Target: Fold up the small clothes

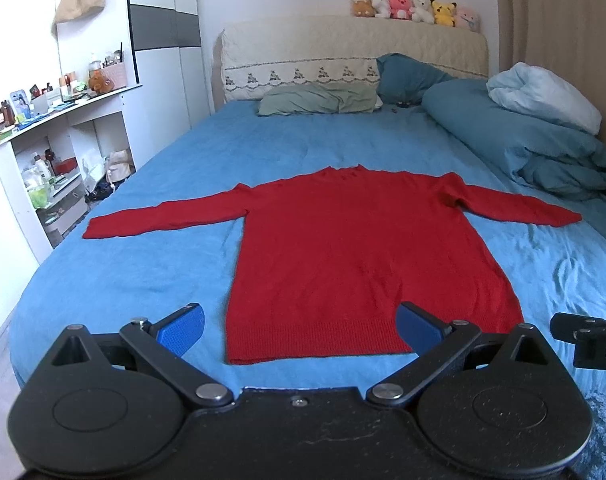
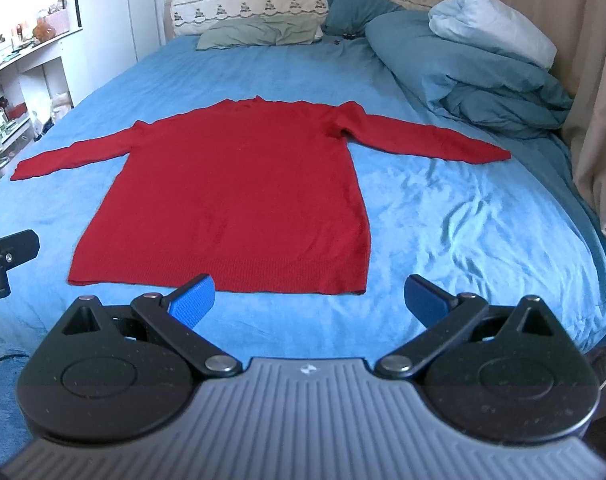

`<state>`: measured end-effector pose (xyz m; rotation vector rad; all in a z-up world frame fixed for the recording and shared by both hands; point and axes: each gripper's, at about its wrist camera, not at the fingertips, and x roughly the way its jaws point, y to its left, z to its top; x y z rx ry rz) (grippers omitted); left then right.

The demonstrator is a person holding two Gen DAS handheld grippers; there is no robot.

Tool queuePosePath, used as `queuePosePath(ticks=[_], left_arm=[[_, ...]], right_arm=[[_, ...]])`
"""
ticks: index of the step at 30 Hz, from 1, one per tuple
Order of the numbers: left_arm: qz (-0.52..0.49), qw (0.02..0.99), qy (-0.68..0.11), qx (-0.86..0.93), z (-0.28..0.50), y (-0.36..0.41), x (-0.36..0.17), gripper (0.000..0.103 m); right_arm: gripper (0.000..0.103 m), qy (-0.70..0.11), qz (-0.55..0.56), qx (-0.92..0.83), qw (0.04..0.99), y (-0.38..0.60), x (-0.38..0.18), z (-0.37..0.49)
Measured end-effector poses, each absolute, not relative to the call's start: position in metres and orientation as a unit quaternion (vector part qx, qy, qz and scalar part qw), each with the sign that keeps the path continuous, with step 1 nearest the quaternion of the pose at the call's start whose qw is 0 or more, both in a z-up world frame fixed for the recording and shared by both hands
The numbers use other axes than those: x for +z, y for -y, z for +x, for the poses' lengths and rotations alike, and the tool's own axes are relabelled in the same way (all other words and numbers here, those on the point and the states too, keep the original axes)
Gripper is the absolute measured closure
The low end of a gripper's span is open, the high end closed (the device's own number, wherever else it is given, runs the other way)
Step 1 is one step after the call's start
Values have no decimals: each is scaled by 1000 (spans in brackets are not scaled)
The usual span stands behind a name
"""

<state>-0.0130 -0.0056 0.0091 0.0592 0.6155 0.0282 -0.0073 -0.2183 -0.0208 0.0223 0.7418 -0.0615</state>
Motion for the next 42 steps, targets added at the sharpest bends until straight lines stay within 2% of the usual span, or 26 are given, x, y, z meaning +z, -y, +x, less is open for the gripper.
queuePosePath(ticks=[42], left_arm=[[25, 954, -298, 13, -14, 6, 12, 0]], right_arm=[[0, -355, 5, -30, 934, 210, -19, -11]])
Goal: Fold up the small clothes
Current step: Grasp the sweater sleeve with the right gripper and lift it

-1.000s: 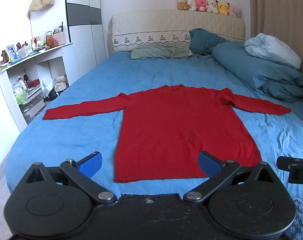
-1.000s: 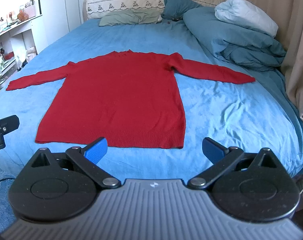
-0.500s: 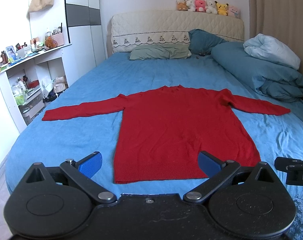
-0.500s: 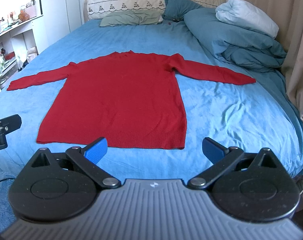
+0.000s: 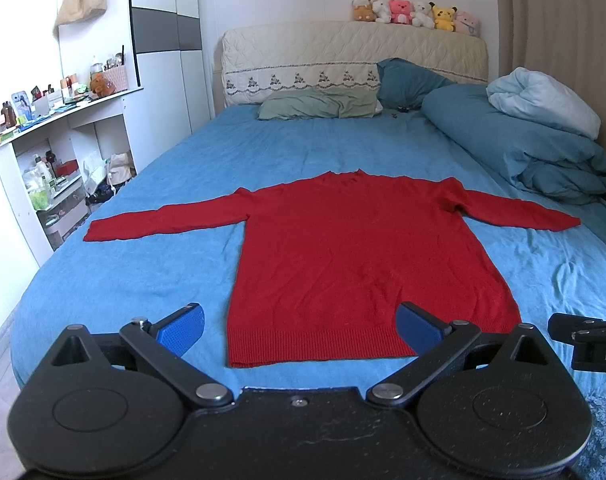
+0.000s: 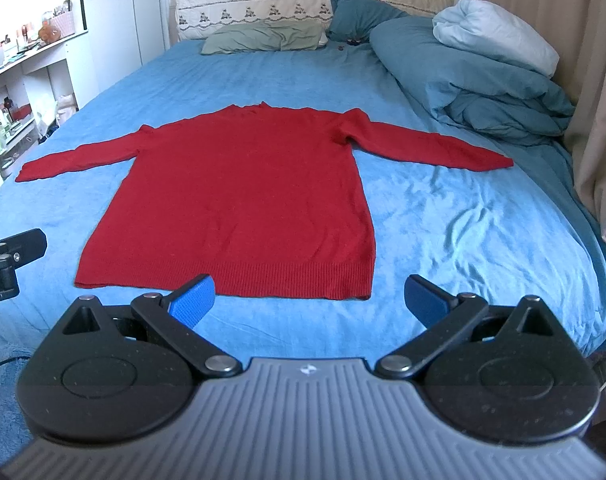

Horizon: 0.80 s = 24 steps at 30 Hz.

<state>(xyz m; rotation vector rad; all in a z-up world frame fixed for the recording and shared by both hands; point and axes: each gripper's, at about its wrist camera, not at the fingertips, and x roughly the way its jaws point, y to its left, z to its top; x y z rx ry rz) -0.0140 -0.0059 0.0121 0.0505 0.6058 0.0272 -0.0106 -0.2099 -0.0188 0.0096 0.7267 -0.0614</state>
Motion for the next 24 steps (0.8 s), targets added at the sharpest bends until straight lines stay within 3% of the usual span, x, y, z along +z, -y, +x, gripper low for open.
queuePosePath(ticks=[13, 24], left_arm=[[30, 958, -285, 18, -5, 5, 31, 0], [38, 968, -247, 4, 93, 36, 72, 0]], right_arm=[[0, -342, 6, -31, 939, 218, -4, -3], [0, -300, 11, -107, 948, 290, 30, 69]])
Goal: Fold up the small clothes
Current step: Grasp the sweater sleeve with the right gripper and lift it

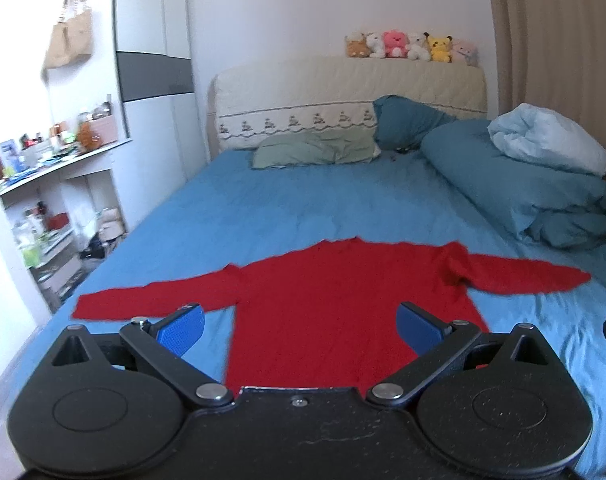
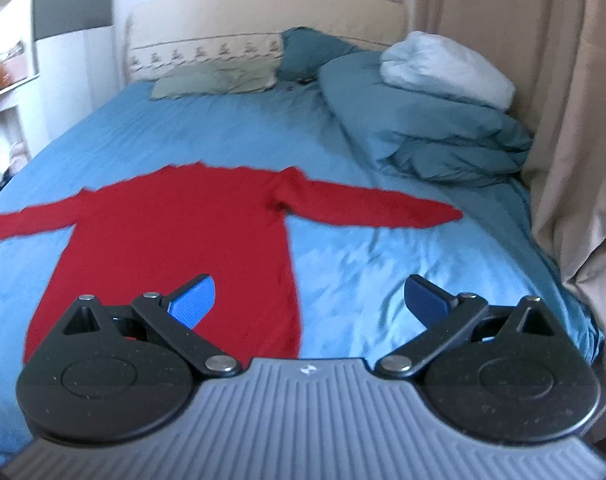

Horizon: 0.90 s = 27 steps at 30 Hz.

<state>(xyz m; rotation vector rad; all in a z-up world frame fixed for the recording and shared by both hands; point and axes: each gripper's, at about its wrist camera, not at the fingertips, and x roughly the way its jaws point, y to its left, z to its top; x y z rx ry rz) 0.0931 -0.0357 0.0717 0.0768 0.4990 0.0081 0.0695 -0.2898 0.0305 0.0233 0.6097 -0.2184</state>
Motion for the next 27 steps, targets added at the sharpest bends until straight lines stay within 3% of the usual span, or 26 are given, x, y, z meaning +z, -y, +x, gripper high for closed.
queuePosePath(ticks=[9, 18, 27], left_arm=[[50, 963, -258, -53, 255, 102, 47, 0], [41, 944, -313, -99, 425, 182, -49, 0], [73, 919, -372, -107, 496, 233, -116, 0]], right_arm=[[0, -293, 63, -181, 937, 384, 0, 179], [0, -287, 116, -239, 920, 482, -101, 299], [0, -291, 168, -270, 903, 552, -179, 362]])
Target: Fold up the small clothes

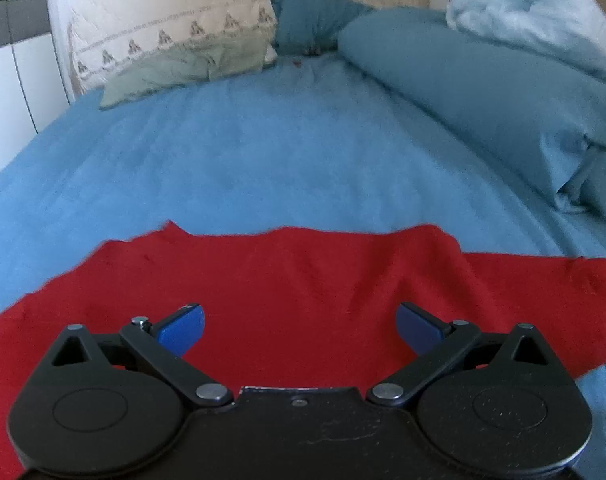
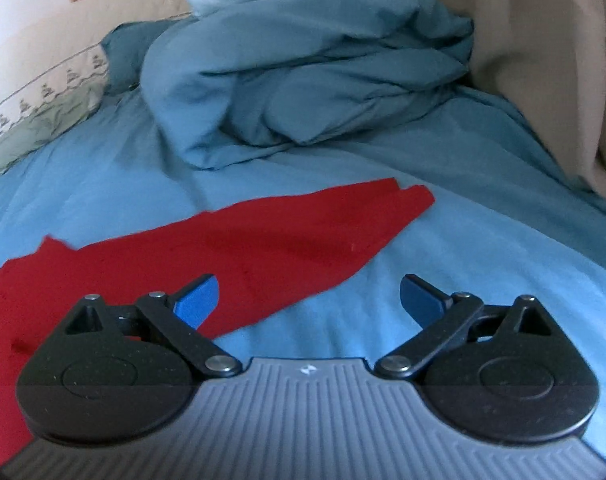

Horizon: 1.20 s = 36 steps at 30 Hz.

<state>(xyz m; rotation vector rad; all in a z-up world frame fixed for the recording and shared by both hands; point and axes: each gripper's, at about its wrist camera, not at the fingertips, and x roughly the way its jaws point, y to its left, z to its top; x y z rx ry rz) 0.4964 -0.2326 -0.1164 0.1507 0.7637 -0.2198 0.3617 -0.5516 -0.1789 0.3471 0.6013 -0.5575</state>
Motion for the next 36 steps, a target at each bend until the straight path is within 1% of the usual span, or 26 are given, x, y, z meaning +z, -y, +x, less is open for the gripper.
queuePosePath(ticks=[4, 6, 7, 8, 10, 13, 14, 15, 16, 19, 24, 27, 30, 32, 33, 36], left_arm=[[69, 908, -398, -114, 520, 243, -137, 0], [72, 903, -408, -110, 530, 249, -146, 0], [75, 902, -412, -107, 534, 251, -150, 0], [78, 899, -418, -102, 538, 253, -154, 0], [81, 894, -429, -102, 544, 254, -160, 0], [92, 884, -447, -103, 553, 258, -170, 0], [91, 881, -453, -105, 556, 257, -173, 0], [86, 879, -456, -107, 558, 256, -173, 0], [79, 877, -461, -110, 560, 253, -173, 0], [67, 870, -474, -119, 565, 243, -166, 0], [55, 884, -448, -124, 561, 201, -124, 0], [40, 892, -433, -124, 562, 159, -96, 0], [34, 900, -422, -107, 560, 110, -77, 0], [22, 901, -422, -94, 555, 74, -73, 0], [15, 902, -423, -86, 552, 58, -74, 0], [-6, 899, -433, -60, 537, 12, -88, 0]], right_arm=[[1, -304, 184, -281, 892, 573, -197, 378], [10, -313, 191, -286, 885, 581, -205, 385], [12, -313, 187, -289, 885, 583, -206, 386], [16, -310, 180, -290, 887, 583, -207, 388], [25, -311, 173, -284, 890, 584, -206, 394], [49, -318, 171, -278, 890, 585, -202, 402], [61, -321, 172, -277, 889, 585, -200, 406], [70, -322, 174, -276, 889, 585, -197, 409], [72, -322, 171, -277, 889, 583, -191, 412], [75, -308, 160, -278, 896, 573, -167, 417], [77, -278, 147, -231, 921, 536, -106, 437], [78, -256, 121, -175, 943, 485, -68, 461], [78, -230, 77, -89, 966, 408, -41, 482], [78, -224, 34, -15, 974, 345, -40, 490], [78, -230, 1, 25, 973, 310, -48, 494], [78, -280, -70, 107, 951, 225, -100, 497]])
